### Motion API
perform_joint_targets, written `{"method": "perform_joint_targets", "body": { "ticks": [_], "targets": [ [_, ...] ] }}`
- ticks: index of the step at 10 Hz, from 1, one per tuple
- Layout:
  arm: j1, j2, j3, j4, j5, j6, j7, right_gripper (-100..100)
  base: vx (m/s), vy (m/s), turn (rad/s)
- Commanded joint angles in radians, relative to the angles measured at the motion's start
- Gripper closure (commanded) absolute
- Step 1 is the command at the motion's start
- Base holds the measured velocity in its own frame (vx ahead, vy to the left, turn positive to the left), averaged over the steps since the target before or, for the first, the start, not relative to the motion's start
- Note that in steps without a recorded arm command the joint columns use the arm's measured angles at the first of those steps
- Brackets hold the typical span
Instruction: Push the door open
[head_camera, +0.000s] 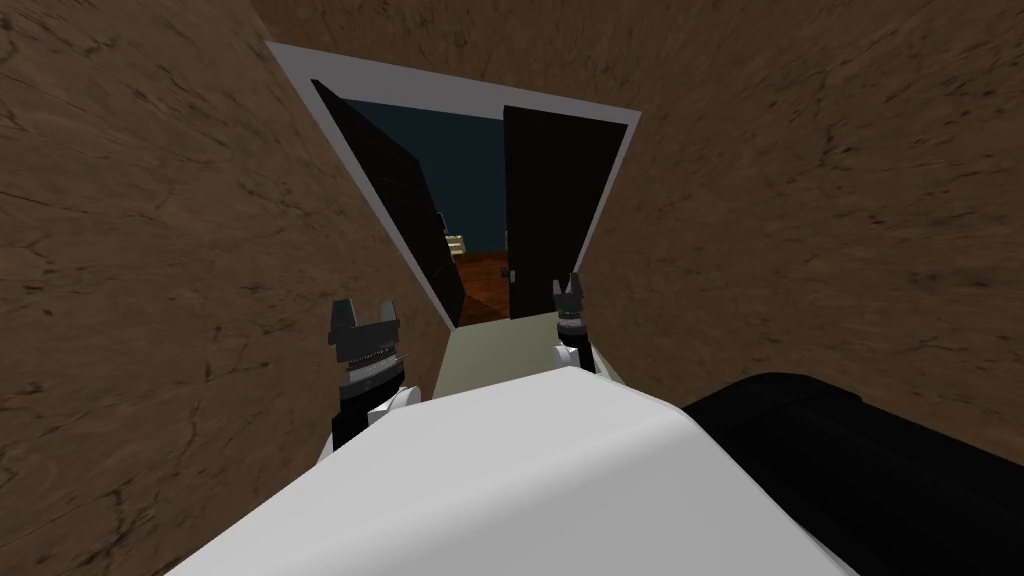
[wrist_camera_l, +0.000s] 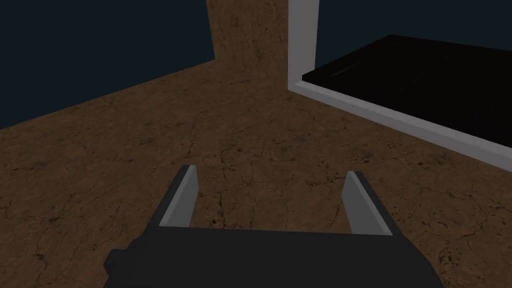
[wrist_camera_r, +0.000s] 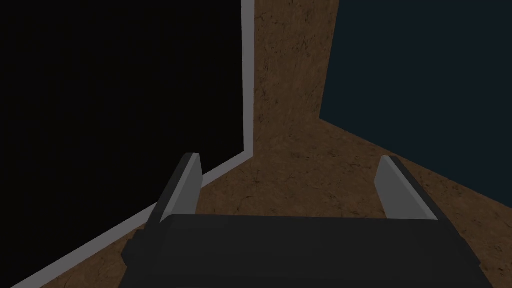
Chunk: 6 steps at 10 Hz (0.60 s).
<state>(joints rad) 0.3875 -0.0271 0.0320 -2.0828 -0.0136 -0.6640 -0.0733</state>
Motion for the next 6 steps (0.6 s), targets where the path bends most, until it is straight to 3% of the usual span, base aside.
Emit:
{"method": "perform_joint_targets", "body": {
  "ticks": [1,6],
  "targets": [
    [-0.011,-0.007,-0.004,0.041,0.007,-0.01,-0.006,-100,0.099,0.011,-0.006],
    [-0.058,-0.028,-0.023,0.174,0.032,-0.027,-0.028,-100,0.102,0.017,-0.005]
  ]
}}
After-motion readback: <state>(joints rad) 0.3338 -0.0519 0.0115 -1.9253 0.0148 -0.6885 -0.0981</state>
